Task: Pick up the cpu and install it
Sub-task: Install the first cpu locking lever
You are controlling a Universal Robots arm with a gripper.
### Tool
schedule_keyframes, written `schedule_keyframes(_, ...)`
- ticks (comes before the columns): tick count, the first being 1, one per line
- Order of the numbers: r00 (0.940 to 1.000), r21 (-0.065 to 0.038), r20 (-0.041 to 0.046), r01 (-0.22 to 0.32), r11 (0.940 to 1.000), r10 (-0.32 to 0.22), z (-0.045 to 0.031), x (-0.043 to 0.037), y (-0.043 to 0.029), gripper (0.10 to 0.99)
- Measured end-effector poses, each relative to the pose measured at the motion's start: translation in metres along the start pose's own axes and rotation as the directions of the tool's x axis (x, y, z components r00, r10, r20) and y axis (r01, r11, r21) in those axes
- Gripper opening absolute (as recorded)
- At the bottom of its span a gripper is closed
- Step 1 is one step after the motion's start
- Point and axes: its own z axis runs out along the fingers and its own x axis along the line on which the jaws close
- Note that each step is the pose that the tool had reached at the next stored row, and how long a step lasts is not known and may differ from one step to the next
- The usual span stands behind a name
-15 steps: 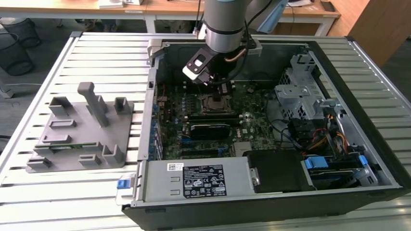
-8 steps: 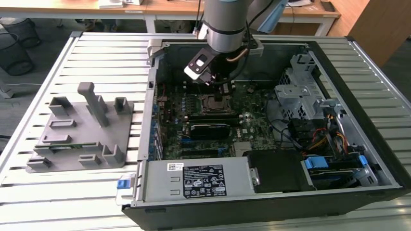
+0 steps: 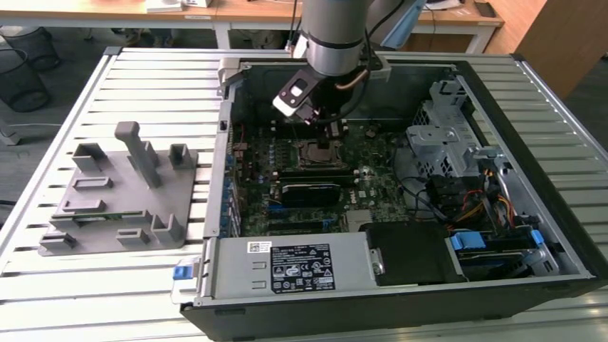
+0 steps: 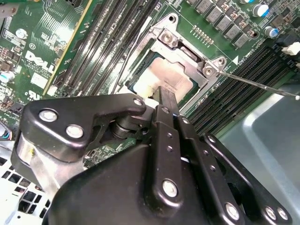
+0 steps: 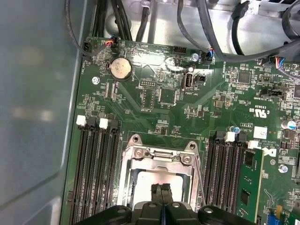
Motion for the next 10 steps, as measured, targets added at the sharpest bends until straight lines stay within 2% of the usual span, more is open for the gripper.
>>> schedule_keyframes(10, 1.0, 0.0, 0.0007, 0.0, 1.0, 0.0, -0.0095, -0.0001, 0.0002, 0.106)
